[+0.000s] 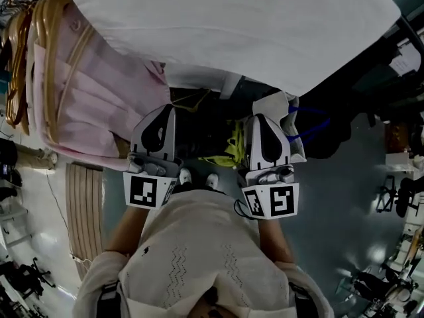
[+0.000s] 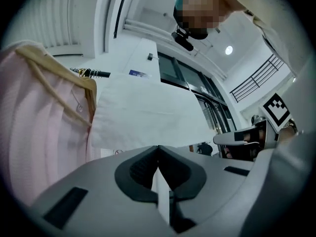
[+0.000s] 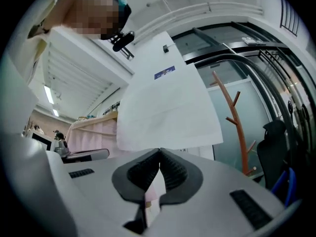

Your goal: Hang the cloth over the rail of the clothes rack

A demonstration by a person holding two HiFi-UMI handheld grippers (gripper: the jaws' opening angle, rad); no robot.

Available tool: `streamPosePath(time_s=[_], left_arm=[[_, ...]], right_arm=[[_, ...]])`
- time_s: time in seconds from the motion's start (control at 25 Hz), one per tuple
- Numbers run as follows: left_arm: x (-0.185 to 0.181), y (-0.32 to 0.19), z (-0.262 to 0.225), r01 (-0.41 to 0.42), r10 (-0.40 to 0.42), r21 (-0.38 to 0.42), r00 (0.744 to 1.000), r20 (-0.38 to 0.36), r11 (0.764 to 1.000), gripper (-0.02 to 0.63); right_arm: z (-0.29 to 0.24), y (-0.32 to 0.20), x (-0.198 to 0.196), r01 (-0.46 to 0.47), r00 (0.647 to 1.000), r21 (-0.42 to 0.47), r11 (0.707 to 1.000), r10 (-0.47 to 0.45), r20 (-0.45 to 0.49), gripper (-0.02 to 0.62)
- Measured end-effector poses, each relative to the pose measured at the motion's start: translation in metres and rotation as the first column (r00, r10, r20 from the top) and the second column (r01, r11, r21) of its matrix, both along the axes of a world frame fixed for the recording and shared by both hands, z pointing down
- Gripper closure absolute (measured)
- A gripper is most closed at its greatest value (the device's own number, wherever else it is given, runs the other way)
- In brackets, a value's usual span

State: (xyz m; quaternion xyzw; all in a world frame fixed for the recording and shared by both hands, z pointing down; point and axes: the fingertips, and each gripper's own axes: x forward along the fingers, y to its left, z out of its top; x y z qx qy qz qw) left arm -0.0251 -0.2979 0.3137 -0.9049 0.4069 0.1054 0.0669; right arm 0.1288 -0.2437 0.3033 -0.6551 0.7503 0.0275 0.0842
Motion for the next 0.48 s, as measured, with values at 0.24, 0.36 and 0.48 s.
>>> streamPosePath(time_s=[0.24, 0.36, 0.48], left_arm=[[0.008, 0.01, 0.041, 0.001, 0.003, -0.095, 0.999, 0.051, 0.995, 0.595], [0.012, 0.018, 0.059, 0.004, 0.006, -0.142, 0.998, 0.067, 0.99, 0.594], [0.016, 0.024, 0.069, -0.01, 0.02, -0.162, 0.998, 0.063, 0.987, 0.595]], right_arm=[[0.022, -0.002, -0.009, 0.014, 1.0, -0.025, 1.0, -0.014, -0.023, 0.577], [0.031, 0.002, -0.012, 0.013, 0.999, -0.028, 1.0, -0.014, -0.045, 0.577], [0.048, 0.003, -0.019, 0.04, 0.998, -0.057, 0.998, -0.042, -0.048, 0.577]])
